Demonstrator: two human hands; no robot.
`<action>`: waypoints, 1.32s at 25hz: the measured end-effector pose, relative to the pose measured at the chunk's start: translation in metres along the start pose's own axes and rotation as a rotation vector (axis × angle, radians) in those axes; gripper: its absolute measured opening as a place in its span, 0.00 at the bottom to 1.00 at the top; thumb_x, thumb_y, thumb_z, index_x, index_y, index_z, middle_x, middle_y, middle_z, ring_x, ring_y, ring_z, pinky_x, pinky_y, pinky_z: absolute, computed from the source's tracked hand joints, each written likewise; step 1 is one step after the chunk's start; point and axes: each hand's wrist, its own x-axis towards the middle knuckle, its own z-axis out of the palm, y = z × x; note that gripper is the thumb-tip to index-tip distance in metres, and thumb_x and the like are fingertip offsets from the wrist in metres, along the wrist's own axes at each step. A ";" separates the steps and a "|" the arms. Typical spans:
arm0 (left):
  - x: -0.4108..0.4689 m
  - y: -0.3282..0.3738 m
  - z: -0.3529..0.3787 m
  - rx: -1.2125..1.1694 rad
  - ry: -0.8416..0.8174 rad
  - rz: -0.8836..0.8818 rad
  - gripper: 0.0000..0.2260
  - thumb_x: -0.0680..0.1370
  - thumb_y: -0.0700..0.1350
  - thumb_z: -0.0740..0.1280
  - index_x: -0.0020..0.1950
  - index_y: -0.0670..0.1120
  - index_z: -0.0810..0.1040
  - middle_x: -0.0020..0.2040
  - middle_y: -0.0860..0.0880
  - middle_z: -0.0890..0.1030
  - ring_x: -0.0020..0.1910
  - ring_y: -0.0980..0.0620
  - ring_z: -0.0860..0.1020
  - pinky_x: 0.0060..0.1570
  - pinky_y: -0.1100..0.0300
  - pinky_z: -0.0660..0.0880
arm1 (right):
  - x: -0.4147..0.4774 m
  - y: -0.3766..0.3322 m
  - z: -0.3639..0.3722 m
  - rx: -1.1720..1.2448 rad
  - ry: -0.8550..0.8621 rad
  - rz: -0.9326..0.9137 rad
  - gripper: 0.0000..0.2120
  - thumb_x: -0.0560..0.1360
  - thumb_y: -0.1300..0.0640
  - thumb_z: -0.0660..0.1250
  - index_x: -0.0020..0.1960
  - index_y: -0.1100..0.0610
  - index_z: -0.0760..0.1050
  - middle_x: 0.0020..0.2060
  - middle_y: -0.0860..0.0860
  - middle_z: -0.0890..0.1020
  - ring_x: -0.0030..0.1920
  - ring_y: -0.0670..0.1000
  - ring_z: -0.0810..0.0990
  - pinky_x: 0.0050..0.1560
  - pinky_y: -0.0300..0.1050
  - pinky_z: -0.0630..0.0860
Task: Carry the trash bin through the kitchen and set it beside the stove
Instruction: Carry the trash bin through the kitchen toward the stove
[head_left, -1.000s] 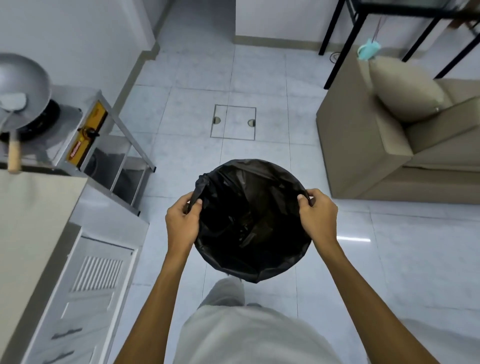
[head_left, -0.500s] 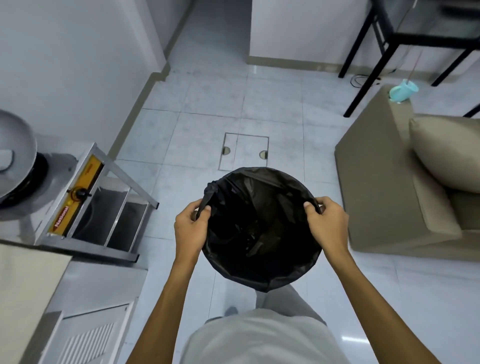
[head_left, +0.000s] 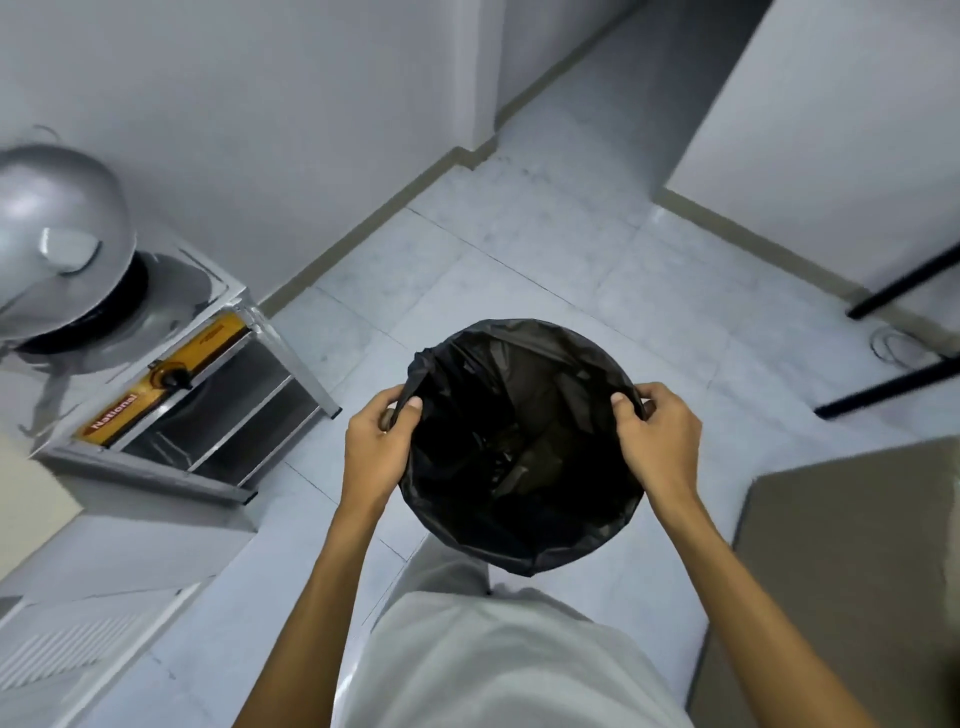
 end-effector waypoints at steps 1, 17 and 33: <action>0.017 0.004 0.005 -0.010 0.035 -0.003 0.10 0.81 0.46 0.67 0.60 0.49 0.82 0.49 0.55 0.87 0.48 0.59 0.85 0.53 0.62 0.80 | 0.026 -0.010 0.011 -0.007 -0.032 -0.022 0.14 0.77 0.49 0.67 0.57 0.57 0.80 0.45 0.53 0.82 0.48 0.55 0.79 0.49 0.47 0.74; 0.224 0.046 0.008 -0.115 0.574 -0.068 0.18 0.81 0.46 0.67 0.71 0.50 0.77 0.66 0.53 0.81 0.67 0.54 0.78 0.69 0.52 0.74 | 0.286 -0.199 0.204 -0.107 -0.483 -0.412 0.12 0.79 0.53 0.67 0.57 0.59 0.80 0.50 0.56 0.82 0.48 0.54 0.79 0.47 0.42 0.72; 0.357 0.020 0.028 0.001 0.784 -0.244 0.21 0.82 0.44 0.65 0.76 0.48 0.72 0.67 0.58 0.77 0.67 0.58 0.75 0.65 0.62 0.74 | 0.428 -0.268 0.377 -0.294 -0.812 -0.653 0.09 0.79 0.52 0.67 0.54 0.57 0.80 0.43 0.54 0.80 0.43 0.55 0.78 0.44 0.45 0.72</action>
